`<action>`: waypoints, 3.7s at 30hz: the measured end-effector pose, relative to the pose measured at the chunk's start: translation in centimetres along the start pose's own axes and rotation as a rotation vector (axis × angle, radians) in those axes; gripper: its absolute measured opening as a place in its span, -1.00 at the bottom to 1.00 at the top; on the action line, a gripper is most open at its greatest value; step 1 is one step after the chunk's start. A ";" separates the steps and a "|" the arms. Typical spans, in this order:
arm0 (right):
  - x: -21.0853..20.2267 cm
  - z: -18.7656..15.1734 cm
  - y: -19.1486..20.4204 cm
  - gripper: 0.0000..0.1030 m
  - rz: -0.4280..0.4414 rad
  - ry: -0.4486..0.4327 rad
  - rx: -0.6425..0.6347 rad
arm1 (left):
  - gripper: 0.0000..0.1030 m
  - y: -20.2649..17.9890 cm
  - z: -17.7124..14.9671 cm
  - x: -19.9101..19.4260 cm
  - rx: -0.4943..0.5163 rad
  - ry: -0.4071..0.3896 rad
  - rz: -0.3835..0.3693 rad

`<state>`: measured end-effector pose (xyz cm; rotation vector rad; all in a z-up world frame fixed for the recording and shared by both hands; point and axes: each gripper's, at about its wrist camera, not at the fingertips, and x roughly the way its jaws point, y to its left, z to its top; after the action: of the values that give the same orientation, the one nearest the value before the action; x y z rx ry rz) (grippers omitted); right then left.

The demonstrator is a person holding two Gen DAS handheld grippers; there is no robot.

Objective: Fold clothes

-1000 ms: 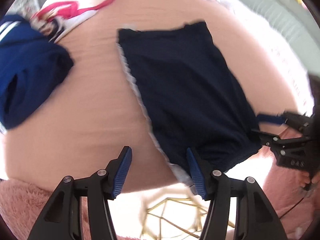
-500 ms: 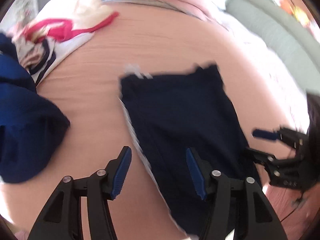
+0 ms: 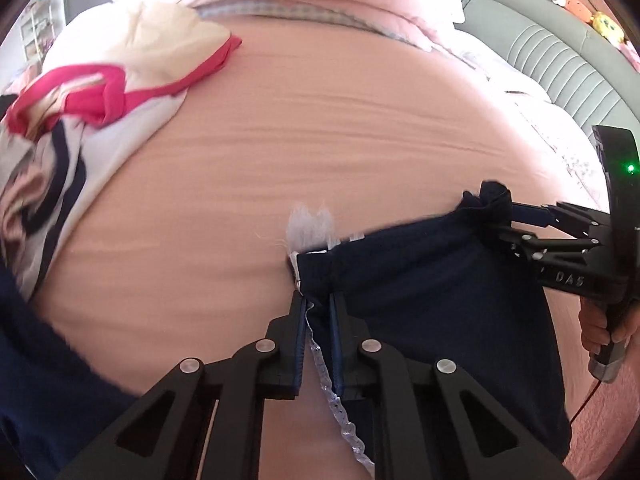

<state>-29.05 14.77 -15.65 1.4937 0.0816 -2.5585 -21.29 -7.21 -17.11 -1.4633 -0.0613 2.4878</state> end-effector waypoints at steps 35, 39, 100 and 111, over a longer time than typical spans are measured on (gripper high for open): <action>-5.6 -12.6 3.8 0.15 0.049 0.069 -0.087 | -0.21 -9.1 -11.0 -11.1 0.126 0.052 0.109; -7.9 -14.0 3.5 0.15 0.116 0.042 -0.067 | -0.21 -11.1 -12.4 -12.2 0.120 0.044 -0.012; 3.7 0.3 0.3 0.18 0.013 0.064 -0.003 | -0.42 -2.0 -1.1 -2.1 -0.032 -0.036 0.028; -0.8 -1.4 0.2 0.25 0.086 -0.021 0.169 | -0.39 -2.8 -2.4 -5.1 -0.038 -0.015 -0.004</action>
<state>-27.45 14.88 -15.60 1.4912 -0.2020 -2.5661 -16.29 -5.89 -13.45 -1.4587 -0.1150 2.5077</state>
